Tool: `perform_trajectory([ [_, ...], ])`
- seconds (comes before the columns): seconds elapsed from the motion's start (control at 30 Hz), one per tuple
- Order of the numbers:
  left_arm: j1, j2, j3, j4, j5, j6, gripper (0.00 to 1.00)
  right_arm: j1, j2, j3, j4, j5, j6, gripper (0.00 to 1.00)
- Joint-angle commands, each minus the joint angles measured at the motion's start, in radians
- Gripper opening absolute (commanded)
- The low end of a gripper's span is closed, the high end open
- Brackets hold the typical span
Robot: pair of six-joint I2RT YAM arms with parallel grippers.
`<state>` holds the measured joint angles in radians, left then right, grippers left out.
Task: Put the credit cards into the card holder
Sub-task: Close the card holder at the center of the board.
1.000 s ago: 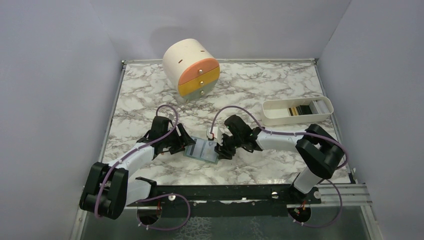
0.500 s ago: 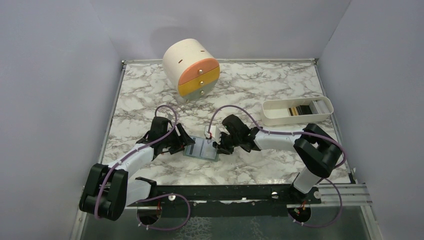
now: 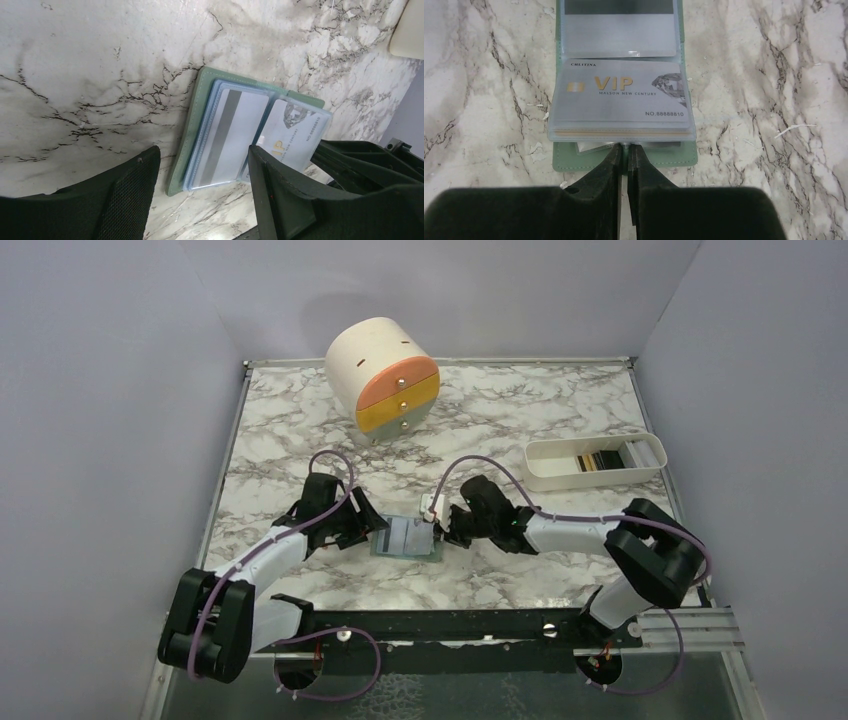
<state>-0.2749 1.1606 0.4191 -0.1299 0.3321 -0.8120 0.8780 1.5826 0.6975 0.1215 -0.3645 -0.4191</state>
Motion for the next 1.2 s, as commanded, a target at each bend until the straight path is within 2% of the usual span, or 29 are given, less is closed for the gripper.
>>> perform_trajectory([
  [0.0, 0.006, 0.019, 0.01, -0.044, -0.062, 0.023, 0.67, 0.008, -0.082, -0.077, 0.252, -0.033, 0.054, 0.01],
  [0.53, 0.006, 0.081, 0.001, -0.014, -0.051, 0.019, 0.63, 0.009, -0.008, -0.269, 0.777, -0.028, 0.303, 0.02],
  [0.9, 0.006, 0.09, -0.002, -0.01, -0.062, 0.03, 0.56, 0.009, 0.015, -0.302, 0.878, -0.038, 0.291, 0.16],
  [0.93, 0.007, 0.089, -0.003, -0.009, -0.065, 0.03, 0.56, 0.009, 0.024, -0.307, 0.896, -0.043, 0.283, 0.17],
  [1.03, 0.006, 0.093, -0.001, -0.007, -0.067, 0.03, 0.56, 0.008, 0.043, -0.306, 0.915, -0.056, 0.259, 0.09],
  [1.17, 0.006, 0.107, 0.002, 0.004, -0.034, 0.023, 0.54, 0.009, 0.063, -0.309, 0.945, -0.064, 0.27, 0.1],
])
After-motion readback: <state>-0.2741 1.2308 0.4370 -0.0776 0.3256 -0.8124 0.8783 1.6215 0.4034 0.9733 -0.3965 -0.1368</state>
